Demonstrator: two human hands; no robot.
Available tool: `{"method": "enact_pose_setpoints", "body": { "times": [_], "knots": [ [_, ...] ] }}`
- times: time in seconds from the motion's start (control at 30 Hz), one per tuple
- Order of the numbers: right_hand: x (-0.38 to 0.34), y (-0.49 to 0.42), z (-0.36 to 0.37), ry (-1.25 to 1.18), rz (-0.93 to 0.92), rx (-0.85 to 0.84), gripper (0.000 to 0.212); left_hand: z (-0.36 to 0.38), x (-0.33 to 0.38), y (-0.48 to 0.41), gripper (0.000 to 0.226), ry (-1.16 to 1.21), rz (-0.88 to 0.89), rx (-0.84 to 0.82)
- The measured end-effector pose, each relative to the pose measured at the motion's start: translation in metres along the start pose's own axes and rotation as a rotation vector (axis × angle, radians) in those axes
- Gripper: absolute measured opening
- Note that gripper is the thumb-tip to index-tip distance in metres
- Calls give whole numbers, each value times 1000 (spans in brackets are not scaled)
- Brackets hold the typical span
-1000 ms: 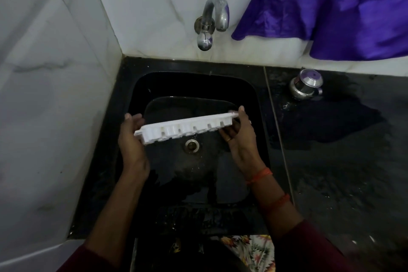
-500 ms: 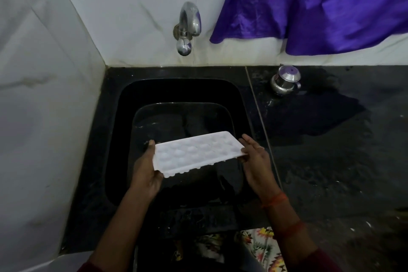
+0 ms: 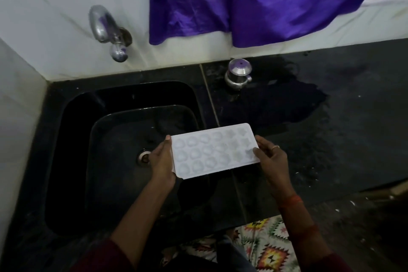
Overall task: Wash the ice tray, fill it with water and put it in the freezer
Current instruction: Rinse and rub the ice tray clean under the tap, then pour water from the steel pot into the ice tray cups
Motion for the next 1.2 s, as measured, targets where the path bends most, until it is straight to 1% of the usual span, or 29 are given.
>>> {"method": "enact_pose_setpoints", "body": {
  "times": [0.1, 0.2, 0.33, 0.4, 0.57, 0.67, 0.73, 0.8, 0.87, 0.93, 1.0, 1.13, 1.2],
  "knots": [
    [-1, -30, -36, 131, -34, 56, 35, 36, -13, -10, 28, -129, 38, -11],
    [-7, -57, -61, 227, -51, 90, 34, 65, -23, -22, 21, -257, 92, -22],
    [-7, -91, -80, 326, -78, 86, 32, 91, -30, -37, 10, -315, 124, 26],
    [-6, -106, -87, 373, -77, 81, 31, 102, -34, -43, 8, -320, 129, 45],
    [-6, -134, -95, 485, -92, 46, 30, 125, -41, -53, 25, -291, 129, -17],
    [-7, -148, -95, 560, -103, 17, 26, 129, -44, -58, 29, -286, 130, -13],
    [-13, -154, -94, 678, -120, 48, 25, 129, -44, -59, 29, -284, 149, -14],
    [-27, -160, -89, 737, -205, 81, 24, 130, -41, -57, 29, -285, 178, -20],
    [-40, -169, -74, 616, -252, 25, 21, 130, -39, -55, 28, -290, 202, -31],
    [-50, -180, -51, 448, -222, -87, 20, 130, -39, -52, 25, -299, 206, -32],
    [-61, -191, -24, 354, -222, -162, 19, 129, -41, -50, 23, -301, 195, -25],
    [-73, -211, 21, 93, -90, -250, 11, 128, -46, -45, 19, -295, 183, -16],
    [-80, -219, 35, 35, -38, -249, 15, 126, -48, -42, 18, -285, 170, -17]
  ]
}}
Point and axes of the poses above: each hand's wrist, its own y-axis away from the middle knuckle, its own z-axis out of the palm, x = y × z, the point moved 8 cm from there along -y, towards the middle knuckle
